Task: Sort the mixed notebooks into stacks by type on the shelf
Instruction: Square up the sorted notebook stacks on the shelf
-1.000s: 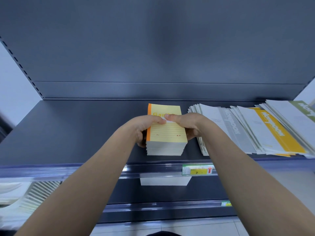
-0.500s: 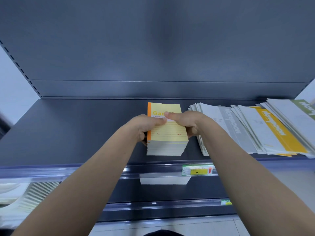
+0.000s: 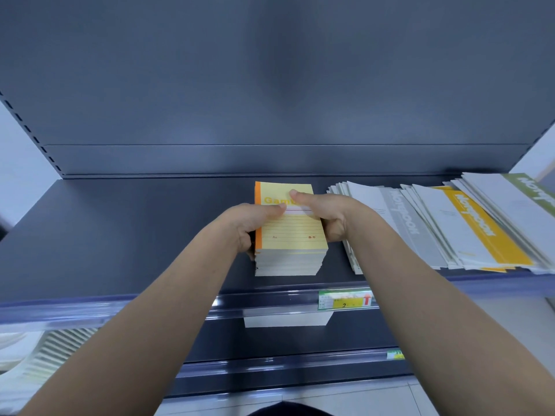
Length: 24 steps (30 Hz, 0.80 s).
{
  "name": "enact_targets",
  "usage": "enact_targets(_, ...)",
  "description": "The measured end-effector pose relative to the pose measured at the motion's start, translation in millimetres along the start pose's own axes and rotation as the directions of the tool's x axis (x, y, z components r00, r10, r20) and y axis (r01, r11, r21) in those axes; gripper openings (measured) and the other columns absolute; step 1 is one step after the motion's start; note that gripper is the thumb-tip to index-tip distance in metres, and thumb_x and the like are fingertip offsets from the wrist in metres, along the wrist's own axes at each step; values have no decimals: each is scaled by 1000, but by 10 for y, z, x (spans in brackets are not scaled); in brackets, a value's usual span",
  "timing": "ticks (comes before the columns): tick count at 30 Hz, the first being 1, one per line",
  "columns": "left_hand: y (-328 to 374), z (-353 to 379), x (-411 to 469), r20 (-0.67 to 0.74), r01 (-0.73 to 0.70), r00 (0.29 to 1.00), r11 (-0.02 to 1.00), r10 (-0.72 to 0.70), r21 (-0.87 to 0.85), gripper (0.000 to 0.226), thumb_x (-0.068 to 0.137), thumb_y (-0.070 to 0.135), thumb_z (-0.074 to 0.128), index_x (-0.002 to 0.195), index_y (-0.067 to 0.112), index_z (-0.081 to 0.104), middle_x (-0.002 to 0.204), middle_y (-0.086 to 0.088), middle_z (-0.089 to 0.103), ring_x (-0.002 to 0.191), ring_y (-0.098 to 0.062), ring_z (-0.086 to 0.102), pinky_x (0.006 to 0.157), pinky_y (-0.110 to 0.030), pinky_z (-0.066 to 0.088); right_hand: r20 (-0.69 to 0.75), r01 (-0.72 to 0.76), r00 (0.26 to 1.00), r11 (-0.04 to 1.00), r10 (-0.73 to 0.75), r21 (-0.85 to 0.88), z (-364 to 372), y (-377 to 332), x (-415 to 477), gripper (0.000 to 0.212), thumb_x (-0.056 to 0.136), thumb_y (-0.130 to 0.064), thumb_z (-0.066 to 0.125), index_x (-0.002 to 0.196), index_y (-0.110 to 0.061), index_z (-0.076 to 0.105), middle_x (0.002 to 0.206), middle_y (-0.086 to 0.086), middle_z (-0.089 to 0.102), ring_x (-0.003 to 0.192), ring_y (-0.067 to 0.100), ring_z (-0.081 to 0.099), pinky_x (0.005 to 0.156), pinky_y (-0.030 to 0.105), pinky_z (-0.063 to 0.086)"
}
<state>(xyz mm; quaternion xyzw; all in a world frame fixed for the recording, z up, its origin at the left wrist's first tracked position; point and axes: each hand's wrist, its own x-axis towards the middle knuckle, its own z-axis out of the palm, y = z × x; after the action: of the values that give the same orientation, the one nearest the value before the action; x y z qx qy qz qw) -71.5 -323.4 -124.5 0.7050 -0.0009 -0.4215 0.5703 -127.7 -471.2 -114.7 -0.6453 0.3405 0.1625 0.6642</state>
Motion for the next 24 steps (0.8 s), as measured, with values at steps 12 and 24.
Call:
enact_targets(12, 19, 29, -13, 11, -1, 1000, 998, 2, -62, 28, 87, 21, 66, 112, 8, 62, 98, -9, 70, 89, -26, 67, 91, -49, 49, -28, 10, 1000, 986, -6, 164, 3, 40, 24, 47, 91, -47, 53, 120, -10, 58, 116, 11, 66, 107, 30, 63, 99, 53, 43)
enact_targets(24, 38, -15, -95, 19, 78, 997, 997, -78, 4, 33, 88, 34, 63, 113, 13, 59, 111, -10, 67, 105, -34, 61, 102, -61, 33, -55, 15, 998, 998, -12, 56, -5, 65, -46, 69, 71, -63, 65, 120, -14, 57, 113, 7, 67, 100, 29, 65, 98, 52, 43)
